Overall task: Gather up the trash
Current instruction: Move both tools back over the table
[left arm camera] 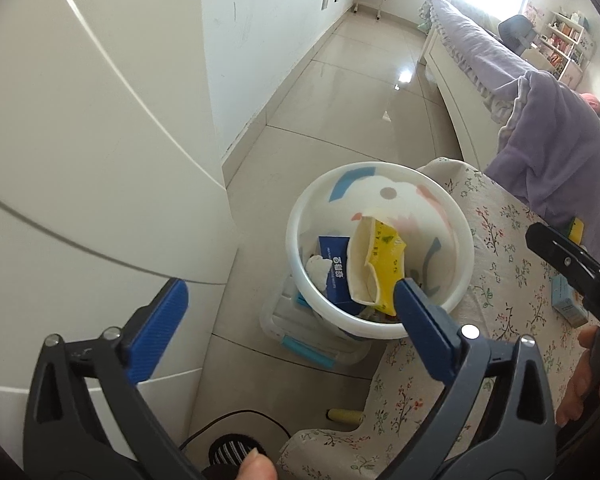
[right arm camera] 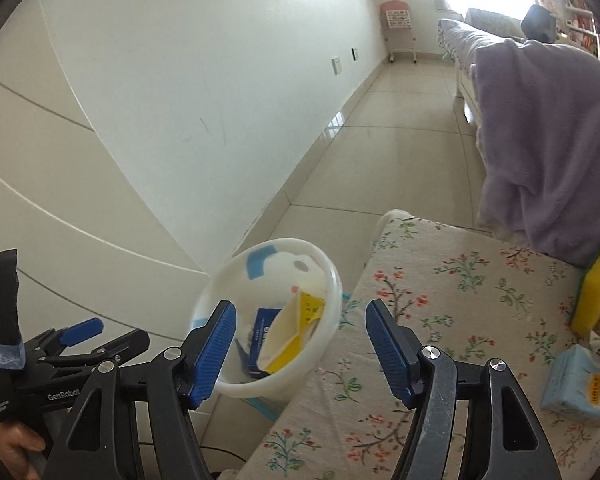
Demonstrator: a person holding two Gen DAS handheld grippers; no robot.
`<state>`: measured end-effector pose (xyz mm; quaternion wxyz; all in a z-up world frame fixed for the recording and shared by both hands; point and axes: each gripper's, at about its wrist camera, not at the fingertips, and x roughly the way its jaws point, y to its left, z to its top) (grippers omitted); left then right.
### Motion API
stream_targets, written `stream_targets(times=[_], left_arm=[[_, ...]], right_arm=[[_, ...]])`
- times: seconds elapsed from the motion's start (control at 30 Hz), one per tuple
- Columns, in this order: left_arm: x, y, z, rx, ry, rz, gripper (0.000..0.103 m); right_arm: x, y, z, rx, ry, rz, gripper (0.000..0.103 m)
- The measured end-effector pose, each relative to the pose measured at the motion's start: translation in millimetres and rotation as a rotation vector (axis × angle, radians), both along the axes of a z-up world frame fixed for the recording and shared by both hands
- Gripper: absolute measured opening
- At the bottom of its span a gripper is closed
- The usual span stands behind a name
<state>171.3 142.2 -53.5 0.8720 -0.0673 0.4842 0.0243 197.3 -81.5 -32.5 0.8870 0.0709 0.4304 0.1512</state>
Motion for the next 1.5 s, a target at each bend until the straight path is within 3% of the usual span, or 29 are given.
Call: stream_targets(times=[0.3,0.9,1.2,1.5], left_arm=[[-0.5,-30.8,6.0,0.006,-0.002,-0.043,0.102],[6.9,-114.4,12.3,-0.062,0.013,-0.177,0.102],[8.5,-141.7,13.8,-0.08,0.017,-0.217,0.102],[9.6,-155.4,11.7,-0.074,0.026,-0.238,0.102]], right_arm=[[-12.7,-43.5,11.3,-0.044,-0.002,-0.075,0.071],[-45.3,-198.9,29.4,-0.056,0.05,-0.387,0.072],[-56.7,-254.1,15.3,-0.038,0.084,-0.516,0.072],[-57.0,-299.3,-18.8,-0.019,0.195,-0.6,0.072]])
